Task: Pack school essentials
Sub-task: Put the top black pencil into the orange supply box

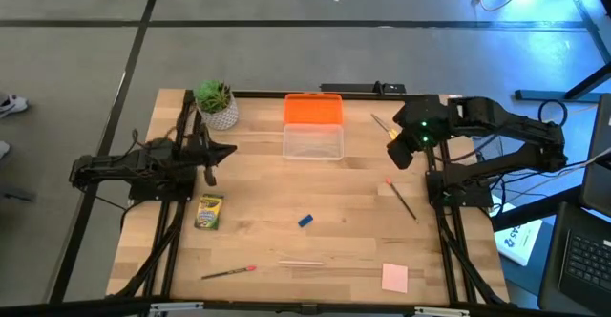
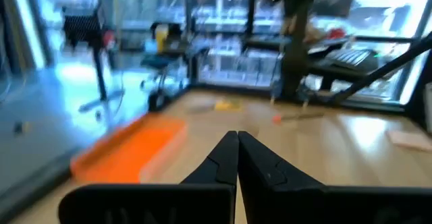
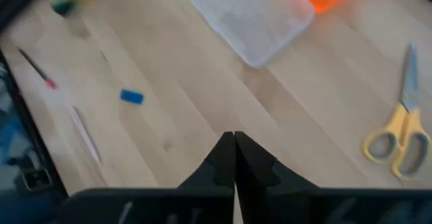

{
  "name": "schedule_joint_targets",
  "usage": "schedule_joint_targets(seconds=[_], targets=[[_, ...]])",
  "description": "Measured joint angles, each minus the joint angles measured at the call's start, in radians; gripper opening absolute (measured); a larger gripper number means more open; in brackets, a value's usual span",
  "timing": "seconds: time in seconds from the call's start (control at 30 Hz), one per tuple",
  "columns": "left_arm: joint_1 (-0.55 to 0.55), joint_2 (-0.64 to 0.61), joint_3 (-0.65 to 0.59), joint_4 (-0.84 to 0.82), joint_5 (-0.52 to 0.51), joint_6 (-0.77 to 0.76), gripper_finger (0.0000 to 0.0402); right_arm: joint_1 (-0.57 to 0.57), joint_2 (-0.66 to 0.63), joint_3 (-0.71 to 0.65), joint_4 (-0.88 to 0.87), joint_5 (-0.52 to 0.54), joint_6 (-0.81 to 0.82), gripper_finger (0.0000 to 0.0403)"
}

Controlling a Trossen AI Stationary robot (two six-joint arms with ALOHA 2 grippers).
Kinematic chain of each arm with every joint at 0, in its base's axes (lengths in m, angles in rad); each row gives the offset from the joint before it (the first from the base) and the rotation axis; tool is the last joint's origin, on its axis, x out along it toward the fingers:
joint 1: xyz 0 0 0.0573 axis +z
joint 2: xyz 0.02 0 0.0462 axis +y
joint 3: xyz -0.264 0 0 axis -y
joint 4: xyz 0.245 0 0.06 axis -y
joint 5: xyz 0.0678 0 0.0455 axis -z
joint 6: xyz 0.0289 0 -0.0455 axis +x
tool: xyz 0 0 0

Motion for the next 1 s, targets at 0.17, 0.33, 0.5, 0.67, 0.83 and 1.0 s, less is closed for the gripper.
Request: schedule_joint_targets(seconds=[0.17,0.33,0.5,0.67,0.83,1.0], targets=[[0.000,0.153,0.195,-0.110,-0.035,0.047,0.0000,0.000,0.015,0.029,-0.086,-0.014,0.032,0.0000],[0.001,0.399,0.400,-0.338,-0.090,0.013,0.0000,0.000,0.015,0.028,-0.163,-0.014,0.117,0.0000],[0.001,0.607,0.546,-0.480,-0.104,-0.074,0.0000,0.000,0.030,-0.008,-0.182,-0.046,0.147,0.0003],[0.001,0.730,0.646,-0.502,-0.104,-0.092,0.0000,0.000,0.058,-0.020,-0.181,-0.047,0.151,0.0033],[0.001,0.792,0.725,-0.534,-0.096,-0.091,0.0000,0.000,0.095,-0.020,-0.181,-0.044,0.150,0.0078],[-0.004,0.834,0.800,-0.615,-0.095,-0.089,0.0000,0.000,0.149,-0.020,-0.181,-0.037,0.110,0.0128]])
